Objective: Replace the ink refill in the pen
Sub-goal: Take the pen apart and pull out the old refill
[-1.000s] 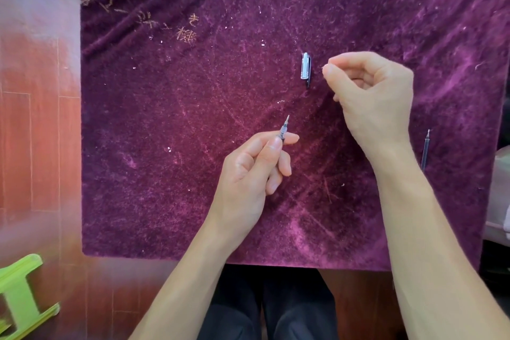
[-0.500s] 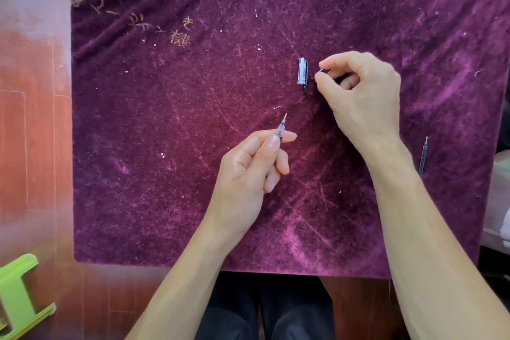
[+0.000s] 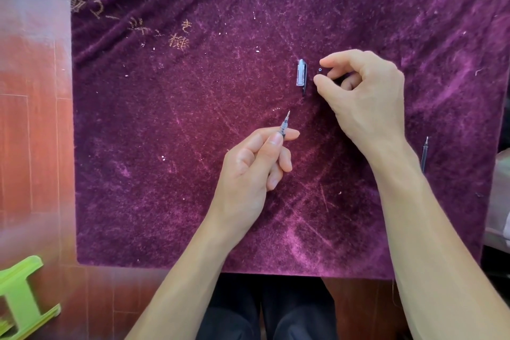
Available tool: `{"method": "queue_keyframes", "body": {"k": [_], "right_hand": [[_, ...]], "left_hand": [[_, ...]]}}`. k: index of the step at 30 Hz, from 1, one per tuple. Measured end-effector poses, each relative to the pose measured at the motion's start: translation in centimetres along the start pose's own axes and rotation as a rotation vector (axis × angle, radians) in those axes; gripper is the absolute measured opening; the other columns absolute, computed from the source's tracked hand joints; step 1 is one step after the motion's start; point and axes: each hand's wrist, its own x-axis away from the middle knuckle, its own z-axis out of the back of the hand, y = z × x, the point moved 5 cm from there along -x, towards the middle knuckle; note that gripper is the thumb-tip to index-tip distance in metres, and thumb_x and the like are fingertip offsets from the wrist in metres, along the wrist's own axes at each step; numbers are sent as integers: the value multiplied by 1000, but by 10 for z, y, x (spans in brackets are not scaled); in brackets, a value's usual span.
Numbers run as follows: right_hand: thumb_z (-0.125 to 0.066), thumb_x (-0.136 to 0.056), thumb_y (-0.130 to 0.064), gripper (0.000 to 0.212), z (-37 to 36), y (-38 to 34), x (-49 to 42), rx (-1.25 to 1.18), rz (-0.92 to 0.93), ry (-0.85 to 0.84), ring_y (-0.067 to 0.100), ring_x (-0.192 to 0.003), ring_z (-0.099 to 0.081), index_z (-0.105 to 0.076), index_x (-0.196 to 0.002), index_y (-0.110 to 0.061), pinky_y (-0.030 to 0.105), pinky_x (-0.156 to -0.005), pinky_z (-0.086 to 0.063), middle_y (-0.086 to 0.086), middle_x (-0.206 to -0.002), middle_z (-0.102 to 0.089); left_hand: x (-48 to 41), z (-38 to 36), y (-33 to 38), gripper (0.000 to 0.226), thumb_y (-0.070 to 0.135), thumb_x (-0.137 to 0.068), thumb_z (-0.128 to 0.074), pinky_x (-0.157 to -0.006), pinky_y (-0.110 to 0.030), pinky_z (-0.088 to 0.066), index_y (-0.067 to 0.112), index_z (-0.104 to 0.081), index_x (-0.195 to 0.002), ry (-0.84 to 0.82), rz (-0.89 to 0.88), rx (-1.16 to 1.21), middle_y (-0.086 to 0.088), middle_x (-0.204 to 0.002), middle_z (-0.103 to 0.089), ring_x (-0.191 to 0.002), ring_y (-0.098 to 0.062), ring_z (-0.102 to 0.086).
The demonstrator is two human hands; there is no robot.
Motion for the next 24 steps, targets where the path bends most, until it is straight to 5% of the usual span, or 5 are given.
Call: {"method": "queue_keyframes", "body": {"k": [8, 13, 20, 24], "right_hand": [[-82, -93, -22, 15, 19, -13, 52, -348, -79, -66, 5, -61, -57, -80, -107, -30, 16, -62, -50, -9, -80, -73], [-71, -104, -14, 13, 5, -2, 87, -547, -182, -191, -12, -65, -64, -82, -110, -16, 5, -68, -48, -25, -74, -76], [-72, -102, -10, 14, -7, 2, 106, -707, -255, -297, -10, -64, -66, -83, -111, -9, 4, -65, -49, -14, -84, -81], [-72, -101, -8, 13, -6, 4, 111, -774, -262, -305, -9, -63, -67, -82, -110, -8, 5, -66, -50, -8, -83, -82]], "left_hand": [[1, -4, 0, 31, 20, -109, -44, -54, -17, -40, 7, -70, -117, -17, 6, -7, -7, -77, -60, -52, -9, -42], [7, -7, -4, 31, 22, -109, -44, -54, -17, -40, 7, -71, -117, -29, 2, -14, -6, -75, -60, -51, -8, -43], [21, -11, -7, 31, 20, -109, -42, -51, -11, -40, 12, -68, -97, -48, 1, -80, 10, -58, -59, -46, -1, -43], [28, -12, -9, 32, 18, -109, -42, -50, -13, -39, 6, -71, -109, -44, 3, -79, 7, -63, -59, -47, -2, -43]]}}
